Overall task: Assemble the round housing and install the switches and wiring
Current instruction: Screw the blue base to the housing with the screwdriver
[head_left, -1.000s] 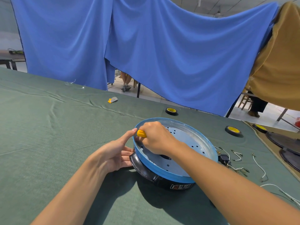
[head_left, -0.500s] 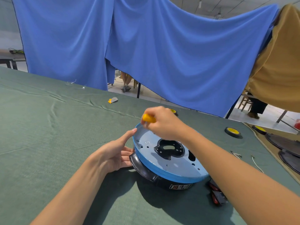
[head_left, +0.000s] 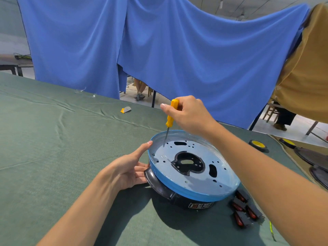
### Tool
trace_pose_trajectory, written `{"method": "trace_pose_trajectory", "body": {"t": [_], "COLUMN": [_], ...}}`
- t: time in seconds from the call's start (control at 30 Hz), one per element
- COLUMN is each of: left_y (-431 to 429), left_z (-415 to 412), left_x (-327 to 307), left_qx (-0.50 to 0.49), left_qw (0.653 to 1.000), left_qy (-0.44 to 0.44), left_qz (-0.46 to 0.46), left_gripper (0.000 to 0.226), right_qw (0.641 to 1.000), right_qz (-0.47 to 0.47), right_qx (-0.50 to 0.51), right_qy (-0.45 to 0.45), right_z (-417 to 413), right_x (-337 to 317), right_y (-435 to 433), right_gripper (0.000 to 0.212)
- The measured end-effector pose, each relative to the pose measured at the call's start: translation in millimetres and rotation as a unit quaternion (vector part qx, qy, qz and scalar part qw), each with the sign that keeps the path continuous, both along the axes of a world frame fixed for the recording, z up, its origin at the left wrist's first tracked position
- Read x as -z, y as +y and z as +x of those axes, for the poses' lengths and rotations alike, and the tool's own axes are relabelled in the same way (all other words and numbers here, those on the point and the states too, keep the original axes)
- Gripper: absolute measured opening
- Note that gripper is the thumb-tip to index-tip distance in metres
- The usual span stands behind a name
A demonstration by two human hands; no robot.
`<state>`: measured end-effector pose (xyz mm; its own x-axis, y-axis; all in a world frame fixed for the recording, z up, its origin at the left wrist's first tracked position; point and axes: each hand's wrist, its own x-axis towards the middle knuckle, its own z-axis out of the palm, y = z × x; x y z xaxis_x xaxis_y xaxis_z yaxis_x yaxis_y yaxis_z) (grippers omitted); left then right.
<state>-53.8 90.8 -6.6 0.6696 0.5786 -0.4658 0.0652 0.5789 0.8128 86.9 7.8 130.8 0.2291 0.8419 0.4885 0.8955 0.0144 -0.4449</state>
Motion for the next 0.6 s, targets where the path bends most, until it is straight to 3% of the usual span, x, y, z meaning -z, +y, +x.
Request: {"method": "trace_pose_trajectory", "body": {"t": [0.6], "left_y": [0.4], "left_z": [1.4], "left_x": [-0.6], "left_qx": [-0.003], "left_qw": [1.0], "left_qy": [-0.003], "left_qz": [-0.009], "left_gripper": [0.092], "right_qw": [0.999], "right_qz": [0.004], "right_qx": [-0.035], "right_qy": [0.028], "right_z": [0.8], "right_x": [25.3], "right_y": [7.5], "right_gripper": [0.045]}}
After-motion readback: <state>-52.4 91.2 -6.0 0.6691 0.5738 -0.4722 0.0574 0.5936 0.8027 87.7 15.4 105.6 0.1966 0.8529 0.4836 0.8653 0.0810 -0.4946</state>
